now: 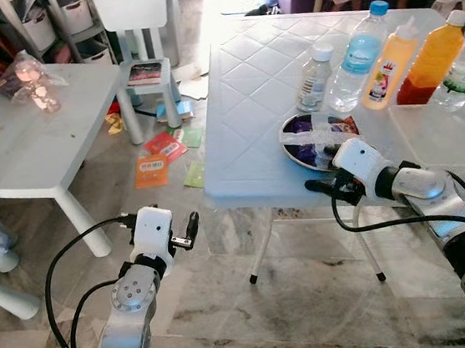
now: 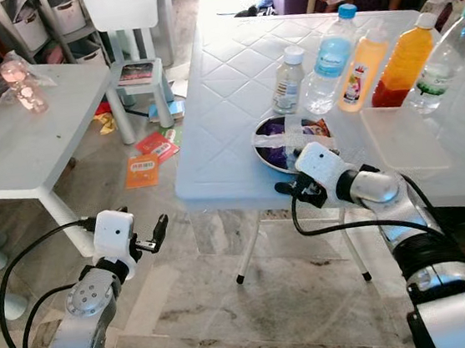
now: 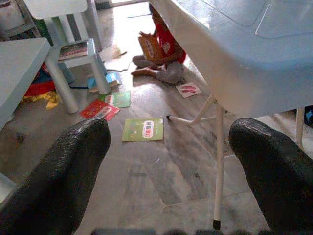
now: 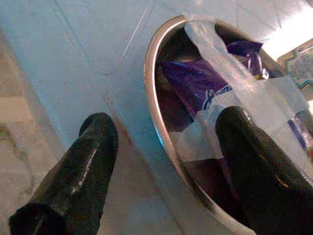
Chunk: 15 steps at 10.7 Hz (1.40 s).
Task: Restocking fridge
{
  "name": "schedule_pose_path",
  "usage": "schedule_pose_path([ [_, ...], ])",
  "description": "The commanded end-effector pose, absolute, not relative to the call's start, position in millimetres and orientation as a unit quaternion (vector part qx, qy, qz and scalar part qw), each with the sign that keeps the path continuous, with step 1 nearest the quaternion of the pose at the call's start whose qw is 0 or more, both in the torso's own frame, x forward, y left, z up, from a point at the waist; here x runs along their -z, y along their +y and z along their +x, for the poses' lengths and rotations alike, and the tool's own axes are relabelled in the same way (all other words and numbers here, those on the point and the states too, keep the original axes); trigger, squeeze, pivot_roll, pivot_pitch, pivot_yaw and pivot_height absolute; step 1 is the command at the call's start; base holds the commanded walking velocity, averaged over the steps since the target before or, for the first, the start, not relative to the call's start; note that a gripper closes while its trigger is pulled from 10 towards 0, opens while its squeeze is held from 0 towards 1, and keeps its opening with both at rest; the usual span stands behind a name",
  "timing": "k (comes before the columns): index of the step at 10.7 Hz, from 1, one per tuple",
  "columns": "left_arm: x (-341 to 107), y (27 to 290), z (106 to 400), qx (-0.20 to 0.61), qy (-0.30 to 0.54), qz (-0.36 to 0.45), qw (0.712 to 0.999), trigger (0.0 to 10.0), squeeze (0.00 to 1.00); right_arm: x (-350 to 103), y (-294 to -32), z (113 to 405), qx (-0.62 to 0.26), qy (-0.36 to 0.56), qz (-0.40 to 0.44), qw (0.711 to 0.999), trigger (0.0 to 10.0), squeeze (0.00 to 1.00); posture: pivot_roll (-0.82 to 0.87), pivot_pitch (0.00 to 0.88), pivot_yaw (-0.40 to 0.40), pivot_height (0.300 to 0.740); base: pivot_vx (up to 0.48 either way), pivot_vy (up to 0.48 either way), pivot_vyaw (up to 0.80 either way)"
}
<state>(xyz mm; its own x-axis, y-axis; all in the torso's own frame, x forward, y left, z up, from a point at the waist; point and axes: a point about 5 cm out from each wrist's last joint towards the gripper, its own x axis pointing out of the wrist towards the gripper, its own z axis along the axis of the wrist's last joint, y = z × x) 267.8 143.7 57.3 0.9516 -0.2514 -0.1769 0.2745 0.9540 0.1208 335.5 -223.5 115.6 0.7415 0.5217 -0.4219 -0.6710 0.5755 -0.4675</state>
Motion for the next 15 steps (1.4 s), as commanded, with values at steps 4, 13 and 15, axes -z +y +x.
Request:
schedule_pose_path([
  [4, -59, 142, 268, 0.148, 0.086, 0.081, 0.982, 10.0, 0.00, -107, -232, 328, -0.396, 0.164, -0.309, 0.849, 0.0, 0.00, 0.10, 0.073, -0.017, 0.740, 0.000, 0.000, 0.00],
  [13, -66, 142, 273, 0.153, 0.088, 0.088, 0.980, 10.0, 0.00, -97, -247, 319, -0.415, 0.204, -0.346, 0.817, 0.0, 0.00, 0.11, 0.085, -0.017, 0.740, 0.000, 0.000, 0.00],
  [15, -61, 140, 270, 0.150, 0.094, 0.080, 0.981, 10.0, 0.00, -110, -235, 320, -0.433, 0.144, -0.338, 0.823, 0.0, 0.00, 0.11, 0.076, -0.024, 0.740, 0.000, 0.000, 0.00],
])
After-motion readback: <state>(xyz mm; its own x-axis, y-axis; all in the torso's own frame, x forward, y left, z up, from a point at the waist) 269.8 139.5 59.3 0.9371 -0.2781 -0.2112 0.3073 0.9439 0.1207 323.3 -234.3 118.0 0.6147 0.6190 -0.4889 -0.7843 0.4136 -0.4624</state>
